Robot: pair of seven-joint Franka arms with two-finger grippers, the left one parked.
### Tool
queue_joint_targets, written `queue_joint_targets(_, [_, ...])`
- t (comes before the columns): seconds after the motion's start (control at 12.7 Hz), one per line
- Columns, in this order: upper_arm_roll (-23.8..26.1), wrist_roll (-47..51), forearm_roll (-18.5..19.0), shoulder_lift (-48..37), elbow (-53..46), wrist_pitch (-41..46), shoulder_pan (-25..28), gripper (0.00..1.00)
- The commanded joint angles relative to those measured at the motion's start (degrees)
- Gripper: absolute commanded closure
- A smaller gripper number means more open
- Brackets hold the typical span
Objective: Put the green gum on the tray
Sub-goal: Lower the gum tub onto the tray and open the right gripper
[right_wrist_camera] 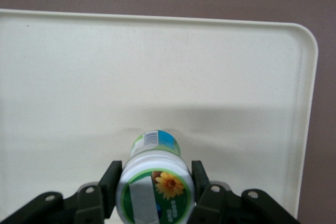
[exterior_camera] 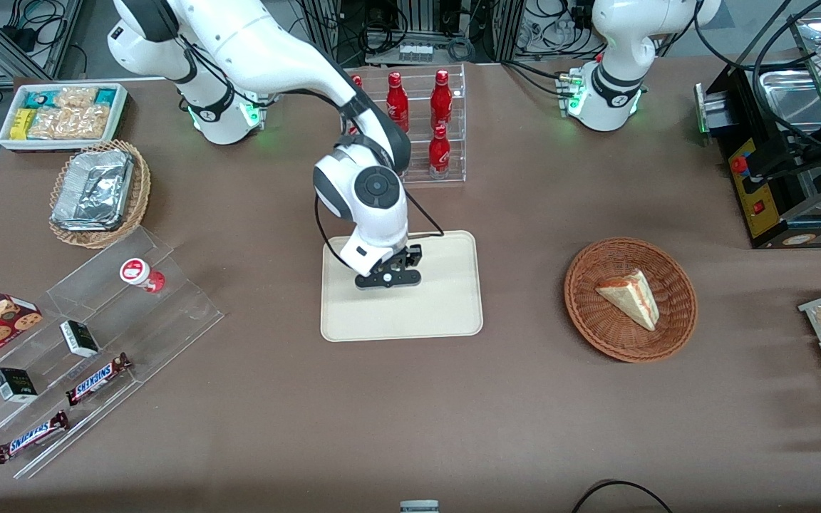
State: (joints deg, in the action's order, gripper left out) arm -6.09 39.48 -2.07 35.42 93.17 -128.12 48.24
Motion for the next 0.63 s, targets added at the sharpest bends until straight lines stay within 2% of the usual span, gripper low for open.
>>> queue_joint_targets(0.0, [0.2, 0.7, -1.2, 2.2, -2.2, -1.0, -0.3, 1.00])
queue_joint_targets(0.47, [1.1, 1.0, -1.1, 4.4, -2.2, -3.2, -0.3, 1.00])
queue_joint_targets(0.55, [1.1, 0.9, -1.1, 4.7, -2.2, -3.4, -0.3, 0.20])
